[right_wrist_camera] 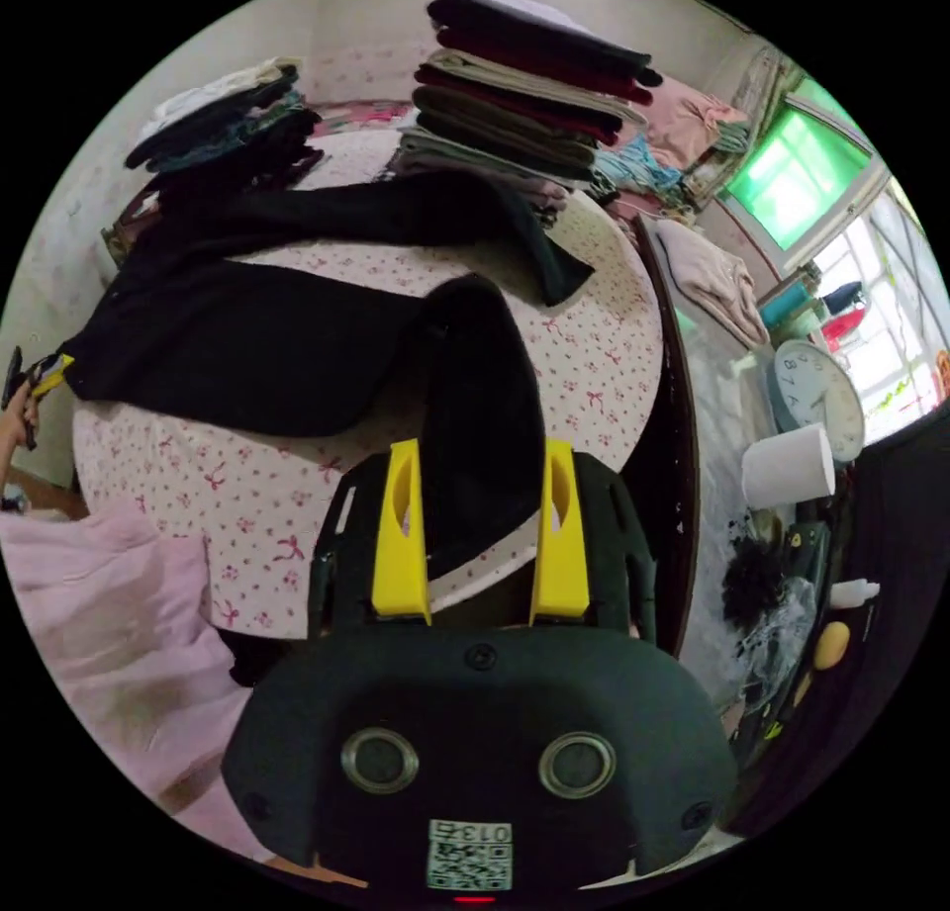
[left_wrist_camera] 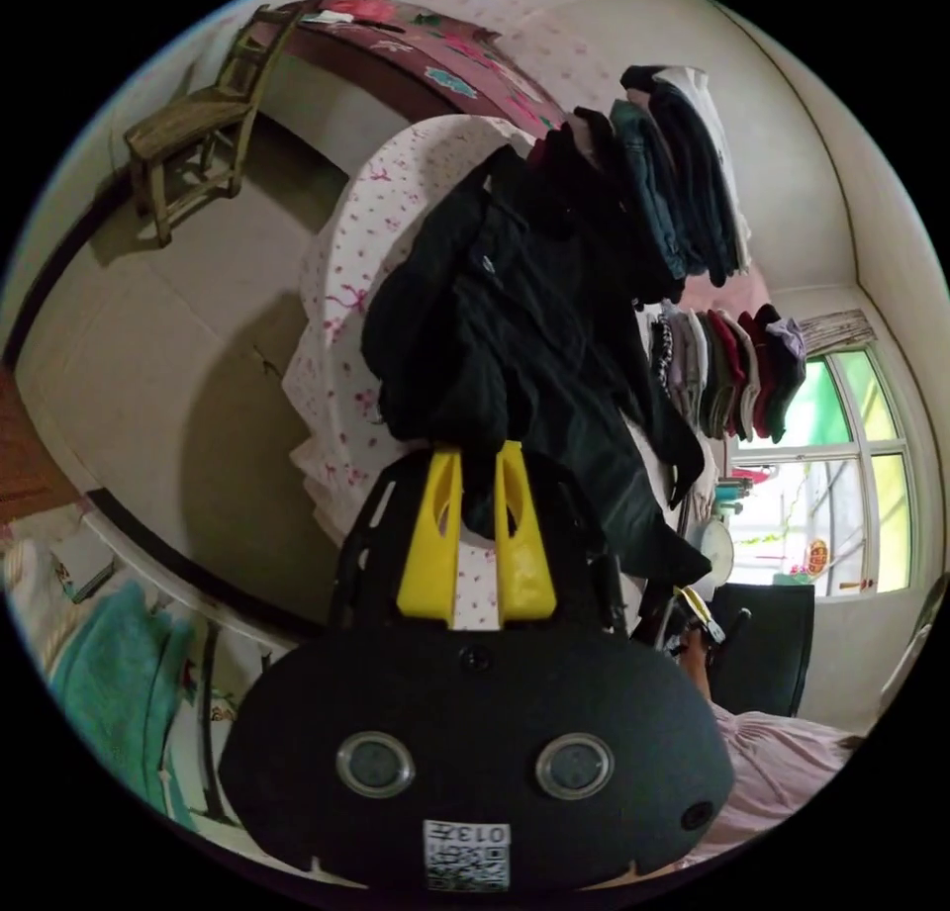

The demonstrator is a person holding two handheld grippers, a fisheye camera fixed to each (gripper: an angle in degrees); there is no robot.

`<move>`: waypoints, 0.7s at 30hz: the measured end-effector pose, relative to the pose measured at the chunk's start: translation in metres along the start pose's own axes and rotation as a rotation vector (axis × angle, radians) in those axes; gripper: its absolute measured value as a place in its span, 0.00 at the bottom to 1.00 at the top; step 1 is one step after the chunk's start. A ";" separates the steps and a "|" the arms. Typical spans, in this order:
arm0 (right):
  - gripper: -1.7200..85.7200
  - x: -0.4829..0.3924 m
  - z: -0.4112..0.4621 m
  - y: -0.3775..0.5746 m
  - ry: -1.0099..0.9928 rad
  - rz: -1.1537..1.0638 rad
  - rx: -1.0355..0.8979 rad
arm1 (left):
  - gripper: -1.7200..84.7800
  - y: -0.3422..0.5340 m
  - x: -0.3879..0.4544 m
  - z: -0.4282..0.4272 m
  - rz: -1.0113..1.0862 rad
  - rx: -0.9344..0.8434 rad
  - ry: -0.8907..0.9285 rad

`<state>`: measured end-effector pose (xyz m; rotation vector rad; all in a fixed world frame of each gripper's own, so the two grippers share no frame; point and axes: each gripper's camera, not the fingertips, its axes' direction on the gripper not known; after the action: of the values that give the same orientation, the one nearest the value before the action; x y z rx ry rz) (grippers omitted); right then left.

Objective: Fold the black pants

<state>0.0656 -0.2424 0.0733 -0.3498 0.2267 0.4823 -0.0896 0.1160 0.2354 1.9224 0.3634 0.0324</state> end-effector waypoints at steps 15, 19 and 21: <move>0.06 0.009 -0.078 -0.034 0.253 -0.163 0.265 | 0.07 -0.004 0.124 -0.150 0.305 0.279 0.046; 0.06 0.006 -0.008 -0.010 0.253 -0.207 -0.019 | 0.08 0.026 0.070 -0.084 0.061 0.106 -0.043; 0.05 0.005 0.010 0.006 0.309 -0.194 -0.096 | 0.08 0.049 0.045 -0.061 -0.081 0.080 -0.019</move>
<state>0.0688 -0.2313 0.0795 -0.5358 0.4656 0.2457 -0.0472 0.1674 0.2960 1.9839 0.4349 -0.0543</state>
